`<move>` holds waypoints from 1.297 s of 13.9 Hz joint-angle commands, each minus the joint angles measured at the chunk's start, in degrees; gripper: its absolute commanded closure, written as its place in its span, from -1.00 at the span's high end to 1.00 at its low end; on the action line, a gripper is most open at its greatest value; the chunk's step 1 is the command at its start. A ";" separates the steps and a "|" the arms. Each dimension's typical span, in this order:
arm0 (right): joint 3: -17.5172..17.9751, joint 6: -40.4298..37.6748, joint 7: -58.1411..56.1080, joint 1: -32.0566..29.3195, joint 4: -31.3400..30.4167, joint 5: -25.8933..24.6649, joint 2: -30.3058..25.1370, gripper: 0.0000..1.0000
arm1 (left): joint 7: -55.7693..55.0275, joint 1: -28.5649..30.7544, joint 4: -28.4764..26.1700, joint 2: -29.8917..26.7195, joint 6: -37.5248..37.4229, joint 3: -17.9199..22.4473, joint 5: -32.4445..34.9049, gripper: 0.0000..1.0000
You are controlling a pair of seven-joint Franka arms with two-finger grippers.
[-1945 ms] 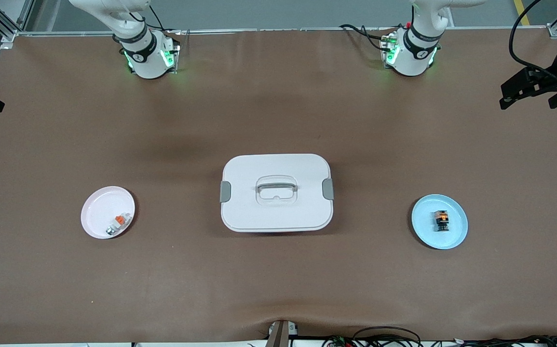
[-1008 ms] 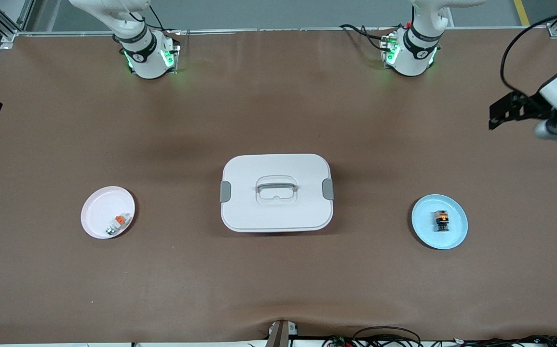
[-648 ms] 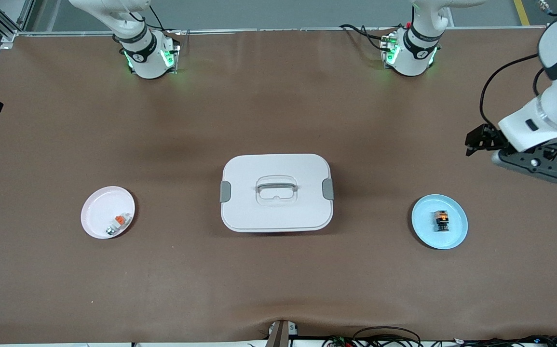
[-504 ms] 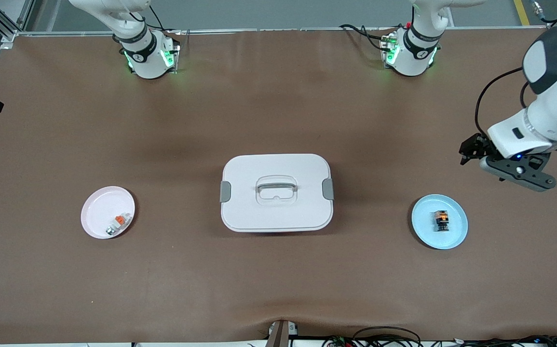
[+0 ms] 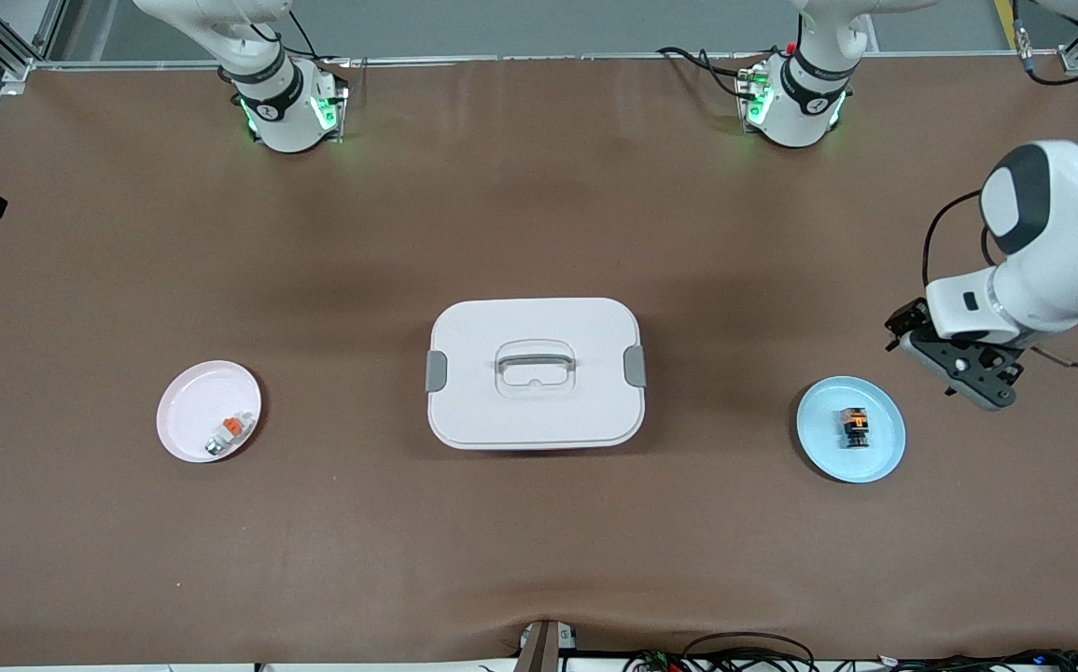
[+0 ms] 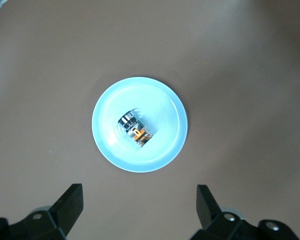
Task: Transfer orange switch to right arm and place
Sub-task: 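Move the left gripper over the black switch block on the blue plate, then lower the left gripper and grasp the black switch block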
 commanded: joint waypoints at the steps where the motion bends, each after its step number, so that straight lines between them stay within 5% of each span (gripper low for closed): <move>1: -0.10 -0.17 -0.19 0.39 0.46 -0.69 -0.08 1.00 | 6.22 0.32 0.65 2.86 2.01 -0.27 0.68 1.00; 18: -0.10 0.00 0.07 0.48 0.54 -0.43 0.01 1.00 | 50.34 1.91 3.37 16.93 18.52 -0.27 0.86 1.00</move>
